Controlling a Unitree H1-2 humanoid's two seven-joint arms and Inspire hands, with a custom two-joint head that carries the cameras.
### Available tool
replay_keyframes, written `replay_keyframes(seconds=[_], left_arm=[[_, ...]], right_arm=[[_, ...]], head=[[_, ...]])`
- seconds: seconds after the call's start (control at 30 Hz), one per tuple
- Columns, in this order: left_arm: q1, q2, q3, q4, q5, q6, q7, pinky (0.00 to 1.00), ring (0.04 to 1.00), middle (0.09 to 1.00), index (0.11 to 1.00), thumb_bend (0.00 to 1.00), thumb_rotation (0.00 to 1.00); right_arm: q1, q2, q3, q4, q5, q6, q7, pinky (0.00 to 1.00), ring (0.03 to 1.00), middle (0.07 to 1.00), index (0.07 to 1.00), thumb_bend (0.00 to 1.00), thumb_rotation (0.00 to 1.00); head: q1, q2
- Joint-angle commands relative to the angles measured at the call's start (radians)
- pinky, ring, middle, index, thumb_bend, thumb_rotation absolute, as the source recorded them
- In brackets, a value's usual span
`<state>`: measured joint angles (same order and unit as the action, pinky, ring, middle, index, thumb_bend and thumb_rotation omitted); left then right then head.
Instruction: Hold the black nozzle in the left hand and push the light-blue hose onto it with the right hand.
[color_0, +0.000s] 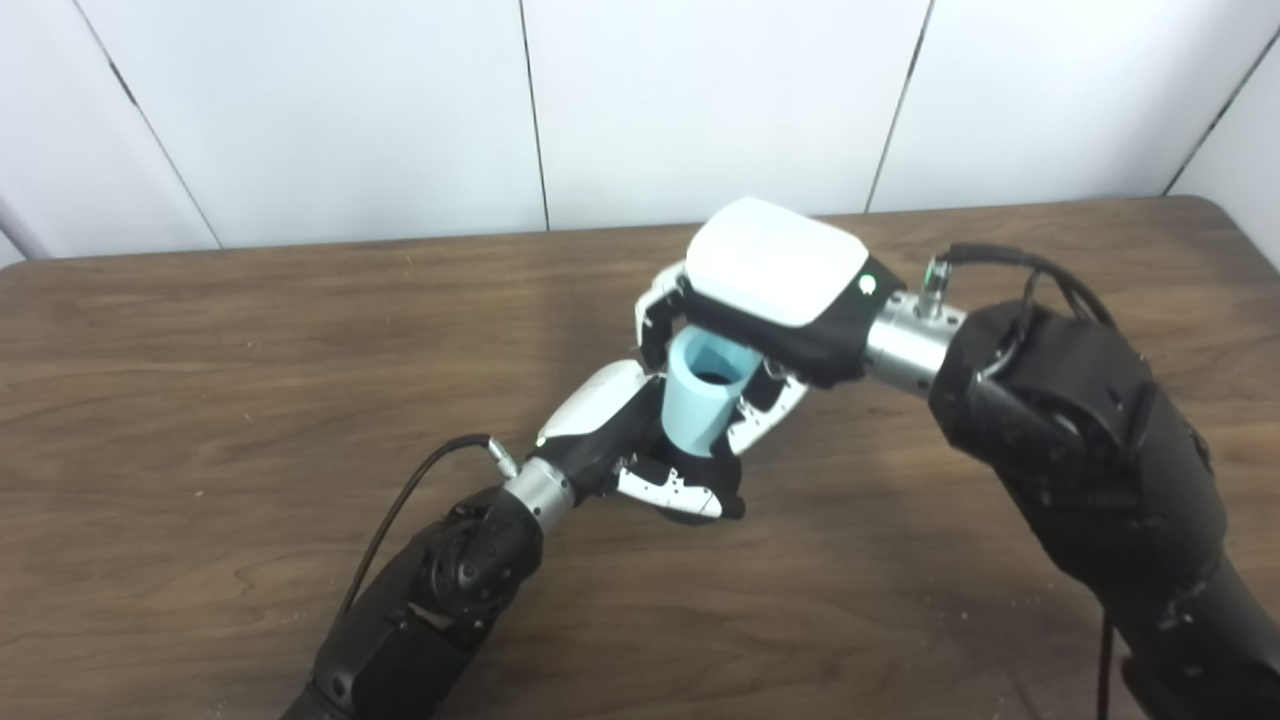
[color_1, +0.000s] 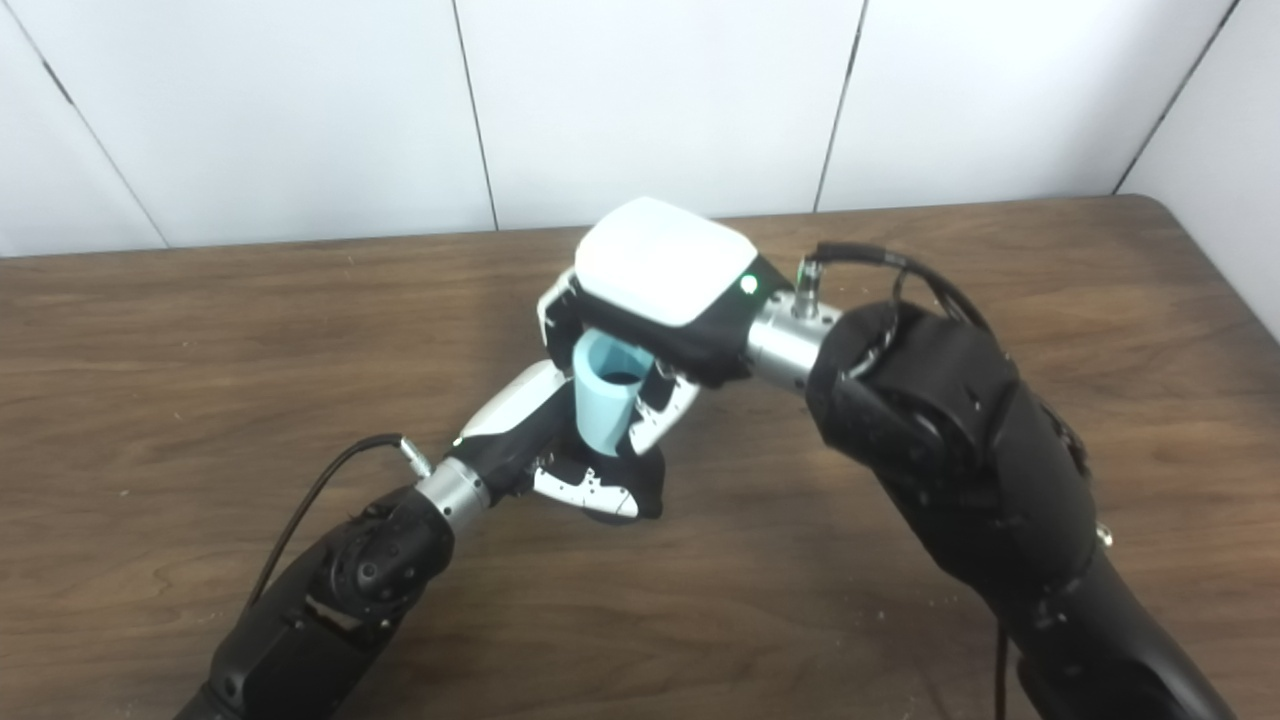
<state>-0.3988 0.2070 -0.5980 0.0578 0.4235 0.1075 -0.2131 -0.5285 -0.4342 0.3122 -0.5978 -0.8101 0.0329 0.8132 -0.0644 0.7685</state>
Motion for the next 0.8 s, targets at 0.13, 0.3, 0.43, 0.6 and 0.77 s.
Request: replay_keyframes(seconds=[0.13, 0.3, 0.43, 0.6, 0.77], left_arm=[[0.102, 0.023, -0.088, 0.087, -0.024, 0.158, -0.219, 0.62, 0.705, 0.656, 0.419, 0.66, 0.37], [0.100, 0.023, -0.091, 0.087, -0.025, 0.164, -0.222, 0.61, 0.696, 0.650, 0.421, 0.66, 0.36], [0.100, 0.023, -0.093, 0.085, -0.025, 0.166, -0.221, 0.63, 0.714, 0.654, 0.420, 0.66, 0.36], [0.100, 0.024, -0.093, 0.084, -0.027, 0.165, -0.222, 0.61, 0.674, 0.646, 0.421, 0.66, 0.36], [0.097, 0.023, -0.096, 0.081, -0.027, 0.172, -0.225, 0.59, 0.668, 0.643, 0.421, 0.66, 0.36]], right_arm=[[-0.009, -0.039, -0.049, -0.112, -0.016, -0.063, -0.025, 0.68, 0.748, 0.772, 0.691, 0.96, 0.26], [-0.005, -0.031, -0.096, -0.163, 0.023, -0.059, -0.045, 0.88, 0.887, 0.885, 0.769, 0.96, 0.25], [-0.005, -0.005, -0.133, -0.189, 0.059, -0.052, -0.071, 0.93, 0.928, 0.923, 0.793, 0.96, 0.23], [-0.007, 0.003, -0.164, -0.181, 0.092, -0.092, -0.123, 0.88, 0.893, 0.923, 0.808, 0.96, 0.25], [0.007, -0.001, -0.182, -0.163, 0.114, -0.130, -0.165, 0.86, 0.884, 0.915, 0.807, 0.94, 0.26]], head=[[-0.003, 0.002], [-0.002, 0.002], [-0.003, 0.002], [-0.002, 0.004], [0.002, 0.005]])
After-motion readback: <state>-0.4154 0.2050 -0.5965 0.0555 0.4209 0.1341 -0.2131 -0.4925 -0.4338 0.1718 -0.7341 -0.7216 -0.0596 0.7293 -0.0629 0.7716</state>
